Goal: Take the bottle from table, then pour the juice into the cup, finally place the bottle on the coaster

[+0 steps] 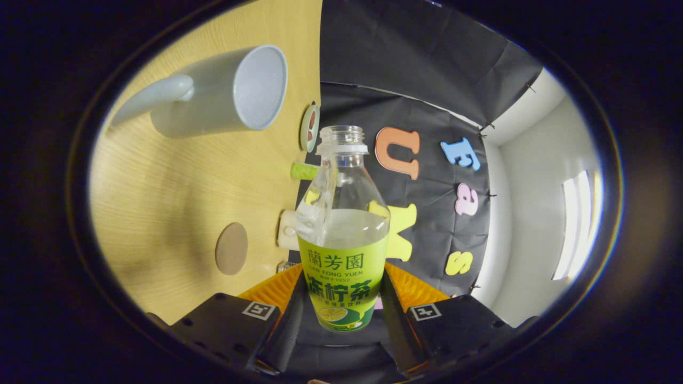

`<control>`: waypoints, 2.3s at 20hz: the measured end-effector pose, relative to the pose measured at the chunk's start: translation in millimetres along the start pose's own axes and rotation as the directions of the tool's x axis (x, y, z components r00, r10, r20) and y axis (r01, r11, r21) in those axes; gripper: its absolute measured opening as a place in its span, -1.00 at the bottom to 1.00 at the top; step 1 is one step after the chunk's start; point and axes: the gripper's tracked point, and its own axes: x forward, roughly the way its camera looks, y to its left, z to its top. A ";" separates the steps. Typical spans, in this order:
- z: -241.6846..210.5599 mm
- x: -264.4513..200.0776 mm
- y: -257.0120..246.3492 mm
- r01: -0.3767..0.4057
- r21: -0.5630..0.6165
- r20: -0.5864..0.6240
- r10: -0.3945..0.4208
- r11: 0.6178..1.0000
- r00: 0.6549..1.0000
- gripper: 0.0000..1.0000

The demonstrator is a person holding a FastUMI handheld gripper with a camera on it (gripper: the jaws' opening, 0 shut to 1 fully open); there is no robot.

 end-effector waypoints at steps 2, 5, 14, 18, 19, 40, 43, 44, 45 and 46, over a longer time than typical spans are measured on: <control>3.9 0.3 -2.9 0.004 -0.019 0.007 -0.004 1.000 1.000 0.54; 4.3 0.5 -3.1 0.007 -0.037 0.012 -0.006 0.999 1.000 0.54; 2.2 2.9 -14.9 0.017 -0.078 0.006 -0.017 0.997 1.000 0.54; 2.0 2.4 -19.3 0.027 -0.097 0.006 -0.026 0.995 1.000 0.54; 1.9 2.8 -20.8 0.031 -0.101 0.007 -0.030 0.994 1.000 0.54; 5.3 12.4 -59.4 0.115 -0.224 0.050 -0.107 0.968 0.993 0.53; 6.5 12.2 -61.0 0.124 -0.242 0.058 -0.114 0.962 0.992 0.53; 7.1 11.8 -62.7 0.128 -0.249 0.059 -0.117 0.960 0.991 0.54; 7.4 10.8 -64.3 0.132 -0.255 0.059 -0.120 0.958 0.991 0.53; 9.8 9.9 -64.2 0.133 -0.257 0.066 -0.120 0.957 0.991 0.54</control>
